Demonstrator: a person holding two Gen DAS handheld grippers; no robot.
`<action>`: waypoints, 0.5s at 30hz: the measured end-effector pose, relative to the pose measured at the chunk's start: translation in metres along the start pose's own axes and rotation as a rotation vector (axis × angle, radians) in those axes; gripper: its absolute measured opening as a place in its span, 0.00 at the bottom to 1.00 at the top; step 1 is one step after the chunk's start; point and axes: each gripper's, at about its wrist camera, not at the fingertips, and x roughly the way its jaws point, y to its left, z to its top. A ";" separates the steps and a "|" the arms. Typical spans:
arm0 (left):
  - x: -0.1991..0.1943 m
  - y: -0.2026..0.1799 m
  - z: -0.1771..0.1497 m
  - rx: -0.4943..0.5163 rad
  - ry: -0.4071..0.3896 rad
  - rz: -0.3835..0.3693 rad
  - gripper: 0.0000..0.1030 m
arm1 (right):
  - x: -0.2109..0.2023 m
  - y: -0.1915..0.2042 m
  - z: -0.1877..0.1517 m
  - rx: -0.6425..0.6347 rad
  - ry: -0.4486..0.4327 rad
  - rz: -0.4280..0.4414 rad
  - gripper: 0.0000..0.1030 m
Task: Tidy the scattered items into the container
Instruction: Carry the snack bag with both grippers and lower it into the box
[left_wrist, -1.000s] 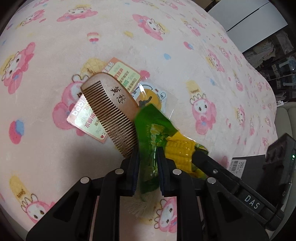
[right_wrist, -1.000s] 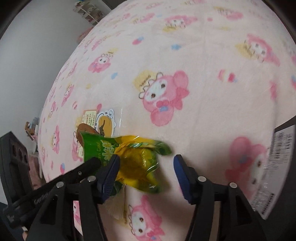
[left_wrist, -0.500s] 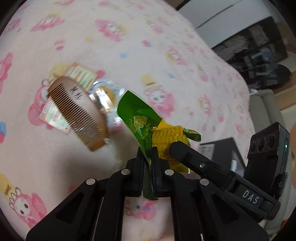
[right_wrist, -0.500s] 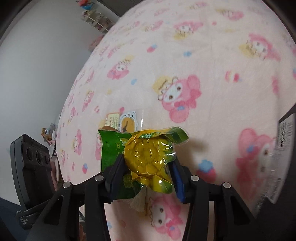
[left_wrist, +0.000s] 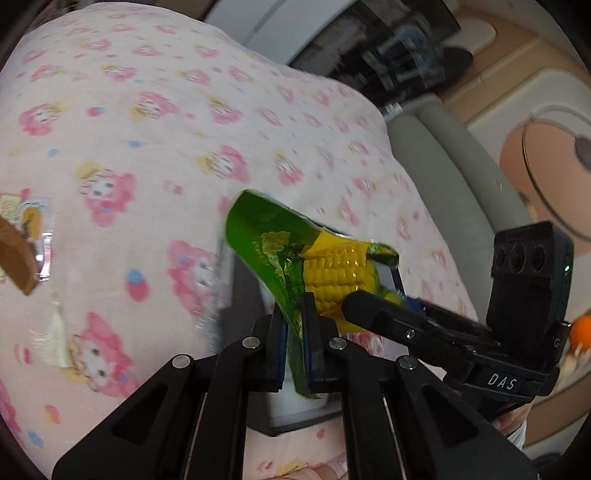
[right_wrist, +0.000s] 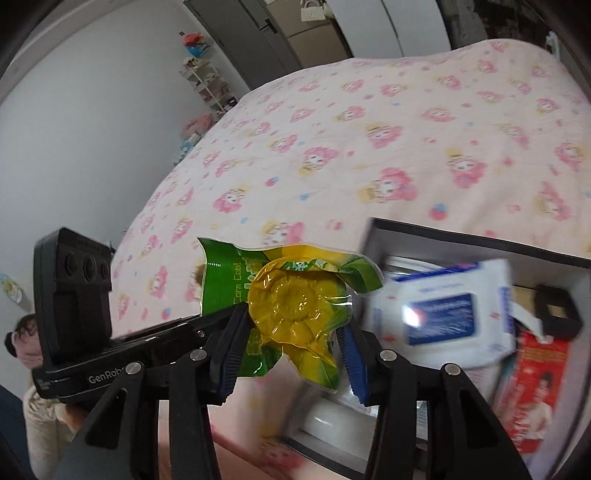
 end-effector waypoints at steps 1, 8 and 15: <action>0.010 -0.010 -0.002 0.014 0.027 -0.005 0.03 | -0.008 -0.011 -0.005 -0.005 -0.008 -0.016 0.42; 0.084 -0.058 -0.019 0.092 0.167 0.030 0.03 | -0.022 -0.090 -0.034 0.036 -0.001 -0.064 0.42; 0.127 -0.064 -0.037 0.157 0.249 0.090 0.03 | -0.011 -0.124 -0.050 0.049 0.087 -0.125 0.43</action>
